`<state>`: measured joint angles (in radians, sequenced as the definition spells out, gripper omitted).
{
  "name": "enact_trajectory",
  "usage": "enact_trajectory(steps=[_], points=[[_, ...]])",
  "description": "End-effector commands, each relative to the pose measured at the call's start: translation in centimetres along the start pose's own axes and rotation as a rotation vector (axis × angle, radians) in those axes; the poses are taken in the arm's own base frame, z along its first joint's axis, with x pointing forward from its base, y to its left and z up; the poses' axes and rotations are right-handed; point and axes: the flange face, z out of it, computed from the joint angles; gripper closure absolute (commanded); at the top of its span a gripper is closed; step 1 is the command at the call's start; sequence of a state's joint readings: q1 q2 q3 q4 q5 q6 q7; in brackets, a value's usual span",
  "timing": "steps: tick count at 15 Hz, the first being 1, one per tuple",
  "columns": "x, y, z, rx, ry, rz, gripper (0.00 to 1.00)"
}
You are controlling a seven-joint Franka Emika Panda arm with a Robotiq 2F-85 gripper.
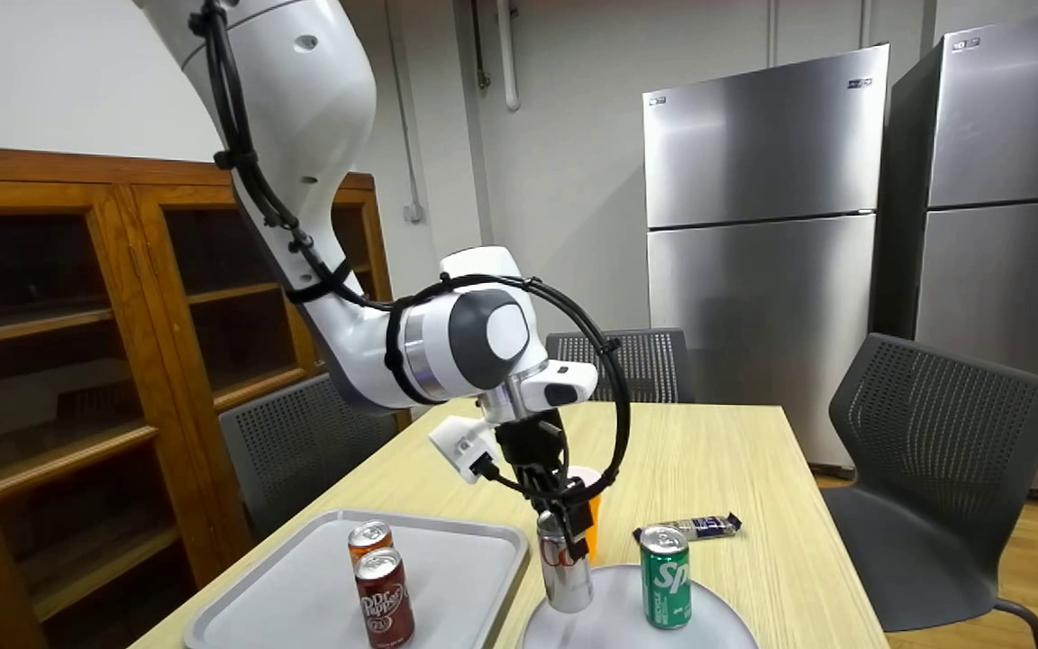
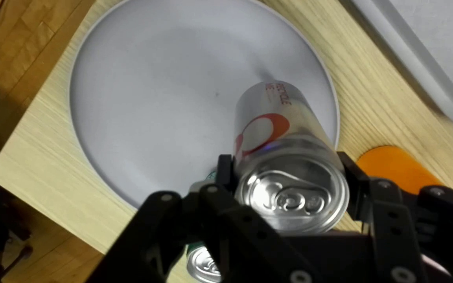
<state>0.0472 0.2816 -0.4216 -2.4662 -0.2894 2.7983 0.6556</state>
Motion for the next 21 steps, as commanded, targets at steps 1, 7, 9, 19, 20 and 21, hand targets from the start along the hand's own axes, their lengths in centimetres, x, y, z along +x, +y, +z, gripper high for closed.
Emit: enact_trajectory(steps=[1, 7, 9, 19, 20, 21], points=[[0.9, 2.1, -0.7, 0.000, 0.000, -0.003, 0.61], [2.0, 5.0, 0.1, -0.018, -0.011, 0.030, 0.61], [2.4, 5.9, 0.4, -0.024, -0.016, 0.044, 0.61], [4.2, 9.6, 2.6, -0.040, -0.055, 0.063, 0.61], [4.5, 9.9, 2.9, -0.040, -0.060, 0.061, 0.61], [4.7, 10.0, 3.1, -0.041, -0.062, 0.059, 0.61]])
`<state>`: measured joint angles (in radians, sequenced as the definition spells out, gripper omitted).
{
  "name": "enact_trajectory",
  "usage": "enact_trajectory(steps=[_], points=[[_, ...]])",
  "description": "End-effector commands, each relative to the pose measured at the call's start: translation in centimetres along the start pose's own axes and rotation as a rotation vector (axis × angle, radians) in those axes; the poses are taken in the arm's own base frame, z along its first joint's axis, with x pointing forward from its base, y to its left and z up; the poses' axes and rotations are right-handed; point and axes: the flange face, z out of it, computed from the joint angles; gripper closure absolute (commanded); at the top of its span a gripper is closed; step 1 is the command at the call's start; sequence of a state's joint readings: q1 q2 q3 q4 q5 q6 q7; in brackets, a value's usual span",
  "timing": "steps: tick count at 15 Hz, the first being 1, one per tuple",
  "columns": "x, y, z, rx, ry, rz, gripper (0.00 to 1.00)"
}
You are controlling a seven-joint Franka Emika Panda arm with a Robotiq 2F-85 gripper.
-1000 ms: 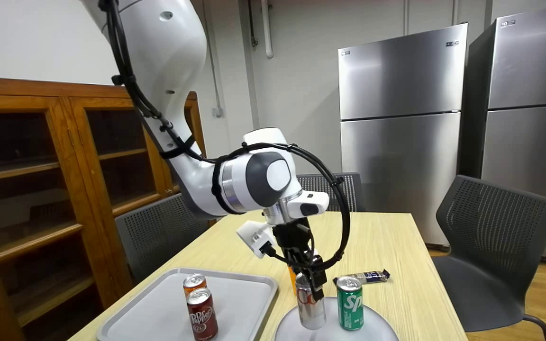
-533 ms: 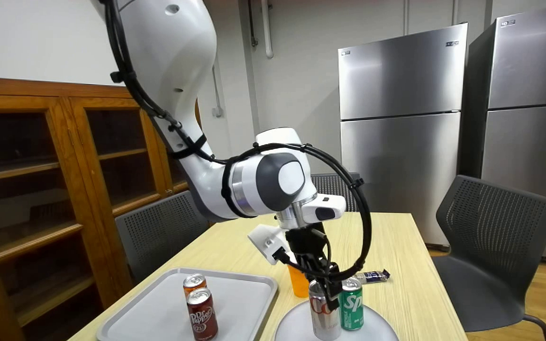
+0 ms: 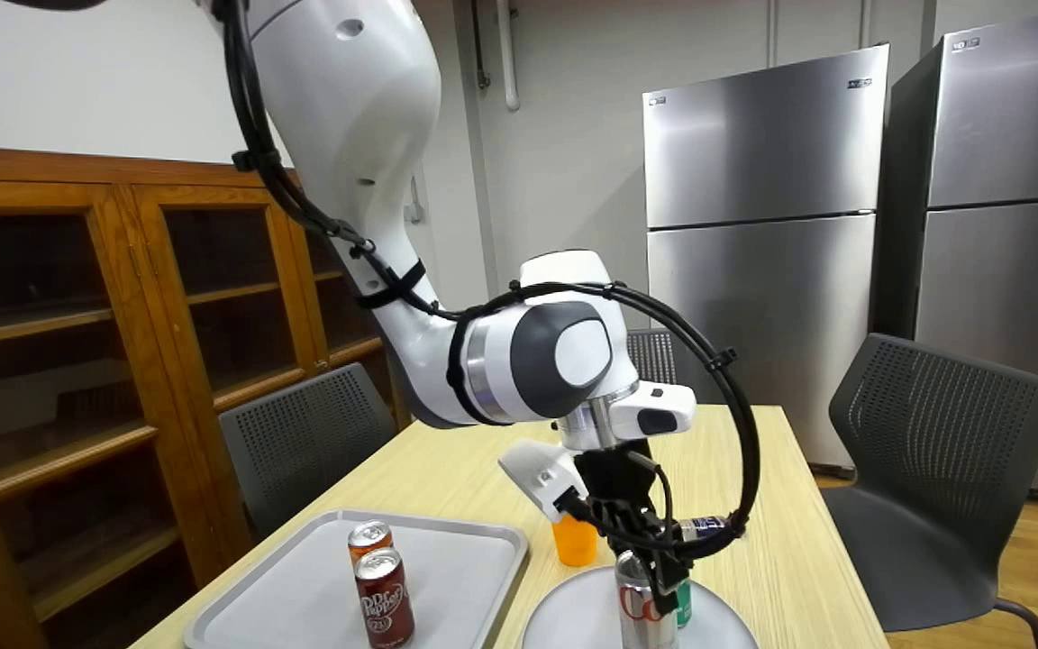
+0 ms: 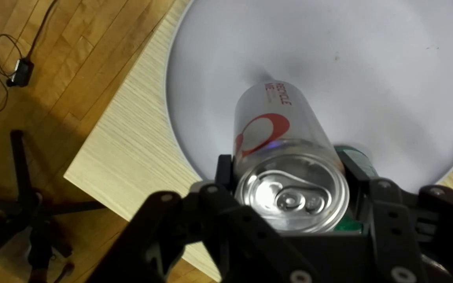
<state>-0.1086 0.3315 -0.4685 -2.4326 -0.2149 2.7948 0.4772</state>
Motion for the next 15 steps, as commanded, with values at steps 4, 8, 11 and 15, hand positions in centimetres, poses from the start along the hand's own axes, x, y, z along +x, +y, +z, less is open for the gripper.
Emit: enact_trajectory(steps=[4, 8, 11, 15], points=[[2.5, 0.9, 1.0, -0.001, -0.037, -0.015, 0.61], [3.5, 1.2, 1.8, -0.007, -0.045, -0.008, 0.61], [4.2, 1.3, 2.1, -0.007, -0.048, -0.004, 0.61], [4.9, 1.2, 2.5, -0.013, -0.047, -0.002, 0.61]])
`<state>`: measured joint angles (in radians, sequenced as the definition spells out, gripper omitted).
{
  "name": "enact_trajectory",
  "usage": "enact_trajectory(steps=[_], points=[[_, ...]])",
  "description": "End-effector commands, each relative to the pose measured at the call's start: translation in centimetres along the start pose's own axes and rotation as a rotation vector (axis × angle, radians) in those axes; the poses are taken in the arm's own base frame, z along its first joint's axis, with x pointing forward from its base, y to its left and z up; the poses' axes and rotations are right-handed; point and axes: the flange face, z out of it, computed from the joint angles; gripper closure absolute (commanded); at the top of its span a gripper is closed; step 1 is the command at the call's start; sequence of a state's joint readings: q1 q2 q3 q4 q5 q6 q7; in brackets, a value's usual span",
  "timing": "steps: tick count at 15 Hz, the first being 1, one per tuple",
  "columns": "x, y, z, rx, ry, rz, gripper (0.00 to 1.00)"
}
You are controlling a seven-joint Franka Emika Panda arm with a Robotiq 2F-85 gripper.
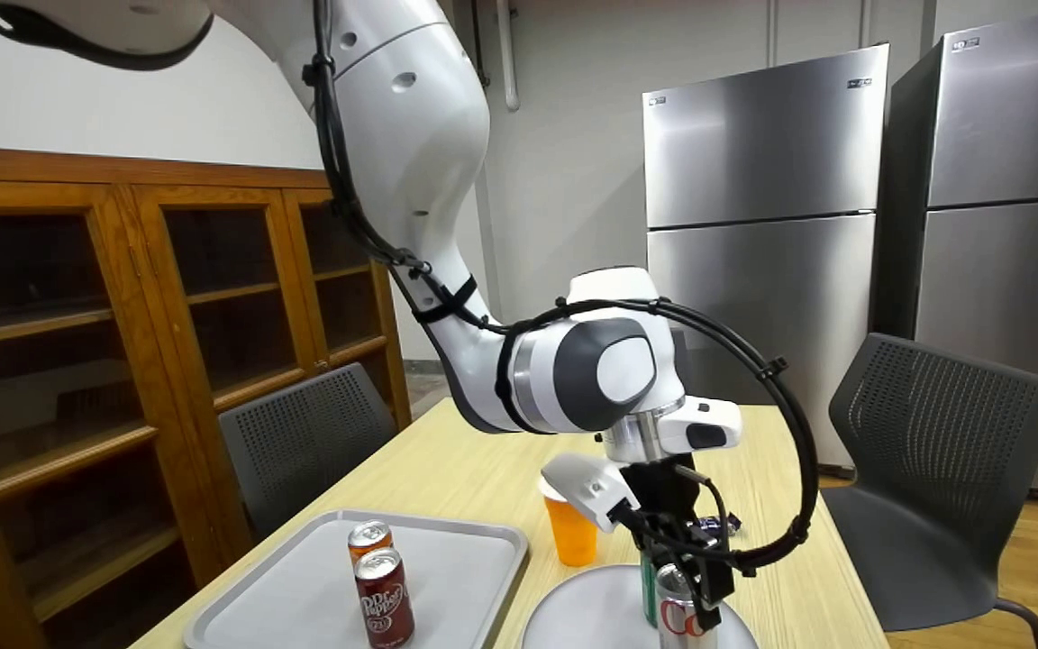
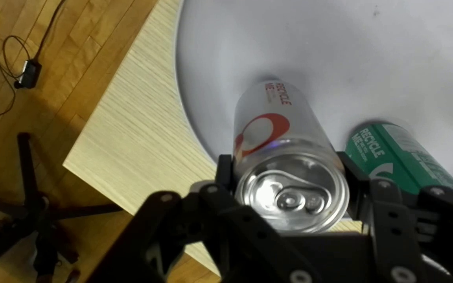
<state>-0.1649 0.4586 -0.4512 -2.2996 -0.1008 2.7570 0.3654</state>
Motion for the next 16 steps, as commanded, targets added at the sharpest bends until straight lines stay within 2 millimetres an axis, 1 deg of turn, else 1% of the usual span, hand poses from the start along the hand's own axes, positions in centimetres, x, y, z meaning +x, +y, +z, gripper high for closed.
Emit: enact_trajectory(steps=[1, 5, 11, 12, 13, 15, 16], points=[[1.39, -0.11, -0.13, 0.007, -0.015, -0.012, 0.61], [1.93, -0.31, -0.01, 0.006, -0.014, -0.014, 0.61], [2.16, -0.54, 0.12, 0.004, -0.014, -0.028, 0.61], [2.16, -0.52, 0.11, 0.004, -0.015, -0.031, 0.24], [2.17, -0.49, 0.09, 0.003, -0.015, -0.032, 0.10], [2.29, -0.38, 0.01, 0.002, -0.013, -0.033, 0.00], [2.37, -0.33, -0.05, 0.002, -0.011, -0.034, 0.00]])
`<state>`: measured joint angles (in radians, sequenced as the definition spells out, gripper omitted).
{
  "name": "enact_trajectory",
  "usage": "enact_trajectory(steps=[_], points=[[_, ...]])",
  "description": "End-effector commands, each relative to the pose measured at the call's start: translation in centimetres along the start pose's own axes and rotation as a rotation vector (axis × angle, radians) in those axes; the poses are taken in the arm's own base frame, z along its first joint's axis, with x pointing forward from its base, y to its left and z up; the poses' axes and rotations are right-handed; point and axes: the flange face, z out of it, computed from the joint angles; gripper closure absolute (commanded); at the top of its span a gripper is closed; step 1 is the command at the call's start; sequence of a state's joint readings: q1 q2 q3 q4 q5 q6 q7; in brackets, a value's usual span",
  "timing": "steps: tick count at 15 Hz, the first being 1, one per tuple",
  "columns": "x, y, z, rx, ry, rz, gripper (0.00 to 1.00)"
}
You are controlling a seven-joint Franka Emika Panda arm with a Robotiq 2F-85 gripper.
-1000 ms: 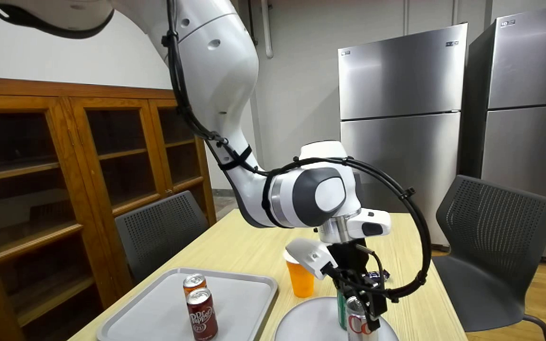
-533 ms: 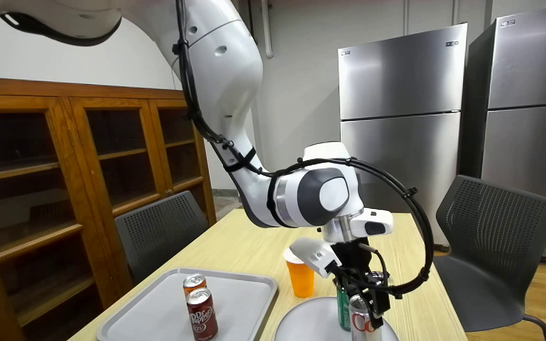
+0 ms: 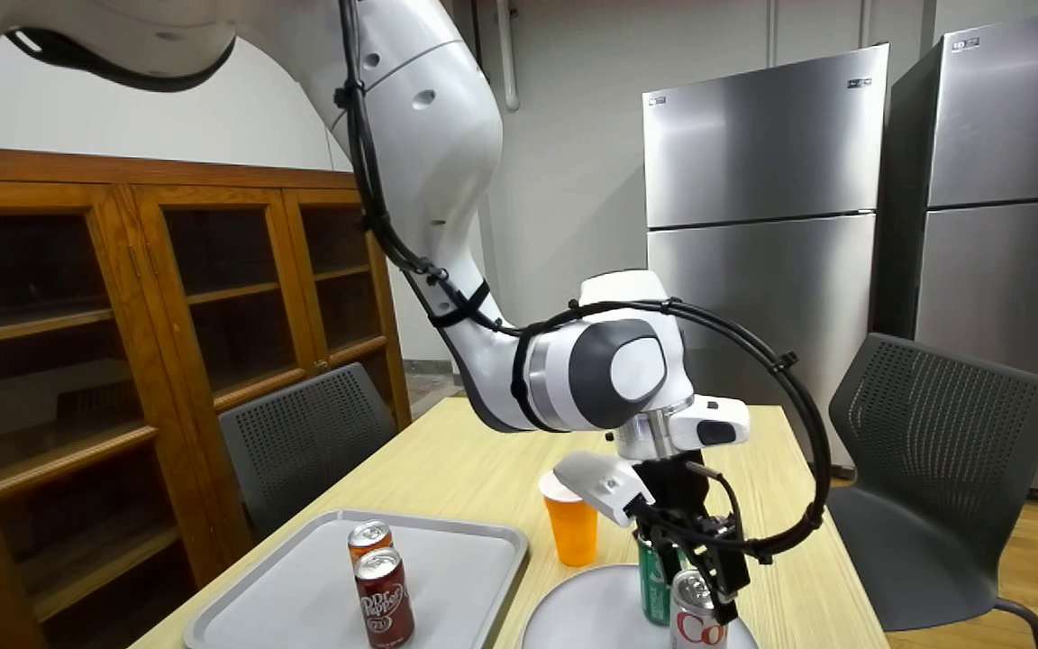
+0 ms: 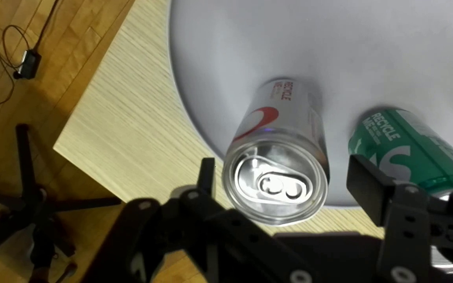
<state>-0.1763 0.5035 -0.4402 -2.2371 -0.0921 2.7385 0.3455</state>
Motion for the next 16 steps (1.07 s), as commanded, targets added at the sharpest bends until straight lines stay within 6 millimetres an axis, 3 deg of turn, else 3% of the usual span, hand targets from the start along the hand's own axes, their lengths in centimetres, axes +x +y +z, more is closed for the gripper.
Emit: enact_trajectory(steps=[1, 8, 16], points=[[0.8, 0.3, -0.6, 0.012, -0.012, -0.016, 0.00], [0.7, 0.3, -1.5, 0.009, 0.016, -0.022, 0.00], [0.0, -0.7, -3.9, 0.033, 0.057, -0.011, 0.00]])
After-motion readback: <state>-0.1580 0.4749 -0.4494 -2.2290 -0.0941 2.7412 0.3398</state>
